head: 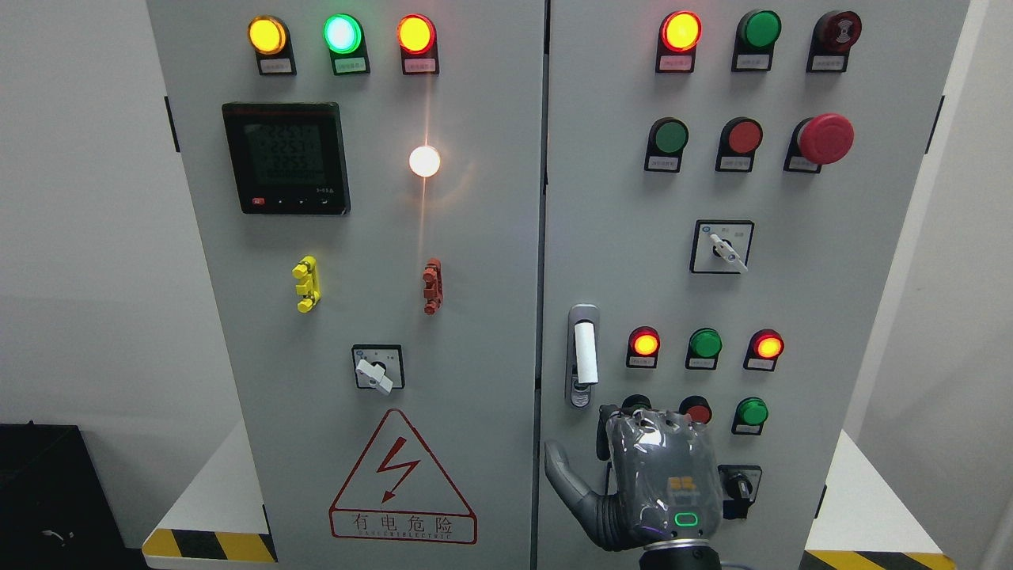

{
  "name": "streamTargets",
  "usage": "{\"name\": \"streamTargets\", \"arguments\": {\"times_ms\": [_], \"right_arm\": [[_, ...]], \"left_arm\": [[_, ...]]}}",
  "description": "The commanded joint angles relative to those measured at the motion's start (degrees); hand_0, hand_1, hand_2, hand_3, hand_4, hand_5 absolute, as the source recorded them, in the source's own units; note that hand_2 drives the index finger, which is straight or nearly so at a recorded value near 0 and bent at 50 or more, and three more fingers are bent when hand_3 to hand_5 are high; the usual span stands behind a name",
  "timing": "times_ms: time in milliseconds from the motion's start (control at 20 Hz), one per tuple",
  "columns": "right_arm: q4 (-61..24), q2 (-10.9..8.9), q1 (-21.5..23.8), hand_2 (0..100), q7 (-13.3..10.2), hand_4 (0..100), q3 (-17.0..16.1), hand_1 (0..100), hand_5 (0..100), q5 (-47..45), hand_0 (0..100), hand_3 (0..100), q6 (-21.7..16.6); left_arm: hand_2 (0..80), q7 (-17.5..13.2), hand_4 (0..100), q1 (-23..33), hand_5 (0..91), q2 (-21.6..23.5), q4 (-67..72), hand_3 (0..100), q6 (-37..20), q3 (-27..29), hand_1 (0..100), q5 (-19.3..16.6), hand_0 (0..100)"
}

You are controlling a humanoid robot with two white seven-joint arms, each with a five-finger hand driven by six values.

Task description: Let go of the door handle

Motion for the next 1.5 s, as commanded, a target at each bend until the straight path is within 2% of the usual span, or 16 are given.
{"name": "streamTargets", "arguments": {"times_ms": [0, 501, 751, 902, 1252, 1452], "right_arm": [[0.57, 0.01, -1.56, 100, 0.26, 100, -1.18, 16, 100, 0.02, 29, 100, 0.02], [4.44, 0.01, -5.96, 100, 0.0, 100, -1.8, 14, 100, 0.28, 29, 100, 0.11], [5.15, 0.01, -7.01, 100, 0.0, 100, -2.5, 4, 100, 0.37, 30, 100, 0.11], [5.15, 0.01, -7.02, 100, 0.0, 100, -2.5, 2, 100, 0.46, 30, 100, 0.11], [7.17, -0.07, -9.12, 100, 0.08, 100, -2.41, 4, 100, 0.63, 30, 100, 0.11], [8.14, -0.07, -9.65, 100, 0.08, 100, -2.41, 12, 100, 0.72, 29, 100, 0.11]], "left_arm": [[0.0, 0.01, 0, 0.97, 0.0, -0.01, 0.08, 0, -0.02, 0.0, 56, 0.02, 12], [0.0, 0.01, 0, 0.97, 0.0, -0.01, -0.01, 0, -0.02, 0.0, 56, -0.07, 12], [0.0, 0.01, 0, 0.97, 0.0, -0.01, 0.08, 0, -0.02, 0.0, 56, -0.07, 12], [0.0, 0.01, 0, 0.97, 0.0, -0.01, -0.01, 0, -0.02, 0.0, 56, 0.02, 12], [0.0, 0.01, 0, 0.97, 0.0, -0.01, -0.01, 0, -0.02, 0.0, 56, 0.02, 12], [0.0, 0.01, 0, 0.97, 0.0, -0.01, -0.01, 0, -0.02, 0.0, 56, 0.02, 12]]}}
